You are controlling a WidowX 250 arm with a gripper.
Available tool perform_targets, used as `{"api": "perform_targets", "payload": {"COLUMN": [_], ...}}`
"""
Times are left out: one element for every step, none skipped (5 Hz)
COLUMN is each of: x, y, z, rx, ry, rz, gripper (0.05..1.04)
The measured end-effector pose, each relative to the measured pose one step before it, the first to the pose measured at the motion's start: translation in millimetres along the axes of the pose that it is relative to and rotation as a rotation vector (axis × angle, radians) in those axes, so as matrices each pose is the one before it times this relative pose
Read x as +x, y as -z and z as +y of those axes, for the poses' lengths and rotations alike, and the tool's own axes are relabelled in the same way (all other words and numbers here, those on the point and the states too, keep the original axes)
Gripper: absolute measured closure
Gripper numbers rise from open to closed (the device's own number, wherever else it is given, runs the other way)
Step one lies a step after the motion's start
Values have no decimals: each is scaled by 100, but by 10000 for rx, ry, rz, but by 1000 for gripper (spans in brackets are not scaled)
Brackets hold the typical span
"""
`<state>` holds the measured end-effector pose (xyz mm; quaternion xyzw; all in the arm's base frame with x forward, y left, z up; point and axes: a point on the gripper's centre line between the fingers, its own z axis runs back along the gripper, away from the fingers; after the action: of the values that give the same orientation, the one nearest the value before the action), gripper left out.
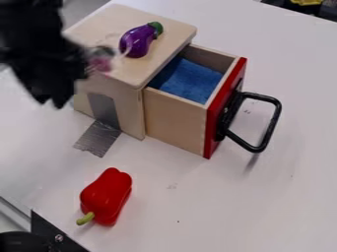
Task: Put the teddy bear in the drawer
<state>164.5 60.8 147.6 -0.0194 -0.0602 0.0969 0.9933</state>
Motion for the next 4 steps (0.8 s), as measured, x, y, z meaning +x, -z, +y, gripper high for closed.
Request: {"api": "perform_targets", "payload": {"x": [3408,2752,2513,1712], "y": [-366,765,2093,2605], "z": [-4731,-2392,-1489,231], "rx": [-418,165,147,303], "ry": [378,223,425,-45], "rz": [-169,-154,76,213], "gripper": [847,847,847,847]}}
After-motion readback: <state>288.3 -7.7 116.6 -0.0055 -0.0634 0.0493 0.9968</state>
